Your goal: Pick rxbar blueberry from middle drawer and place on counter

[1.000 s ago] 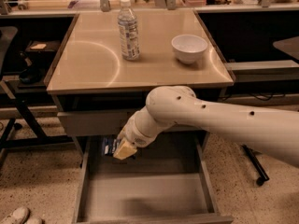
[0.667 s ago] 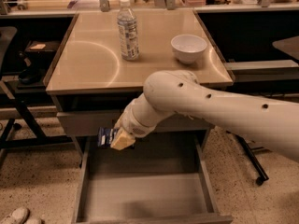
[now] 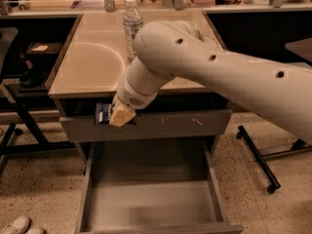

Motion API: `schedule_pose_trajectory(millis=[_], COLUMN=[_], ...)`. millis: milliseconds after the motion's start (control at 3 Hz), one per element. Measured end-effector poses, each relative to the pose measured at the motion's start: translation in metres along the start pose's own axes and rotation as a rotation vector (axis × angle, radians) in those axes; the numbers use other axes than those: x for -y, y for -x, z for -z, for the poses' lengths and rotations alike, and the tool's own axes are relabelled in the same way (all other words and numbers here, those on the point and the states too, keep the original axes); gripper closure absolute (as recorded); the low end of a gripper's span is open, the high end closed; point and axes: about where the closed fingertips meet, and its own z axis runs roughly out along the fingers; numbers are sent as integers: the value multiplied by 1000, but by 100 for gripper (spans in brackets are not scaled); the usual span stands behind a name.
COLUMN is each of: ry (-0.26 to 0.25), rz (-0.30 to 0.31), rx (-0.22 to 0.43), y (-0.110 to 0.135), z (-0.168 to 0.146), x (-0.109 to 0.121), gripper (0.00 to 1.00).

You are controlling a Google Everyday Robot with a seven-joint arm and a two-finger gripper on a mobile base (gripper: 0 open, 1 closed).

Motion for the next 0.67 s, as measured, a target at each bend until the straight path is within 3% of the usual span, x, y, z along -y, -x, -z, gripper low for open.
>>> schedule_pose_trajectory(millis=[333, 667], ry=[-31, -45], rz=[24, 29], rx=[-31, -74], y=[20, 46], z=[24, 36], x=[35, 97], gripper=[100, 100])
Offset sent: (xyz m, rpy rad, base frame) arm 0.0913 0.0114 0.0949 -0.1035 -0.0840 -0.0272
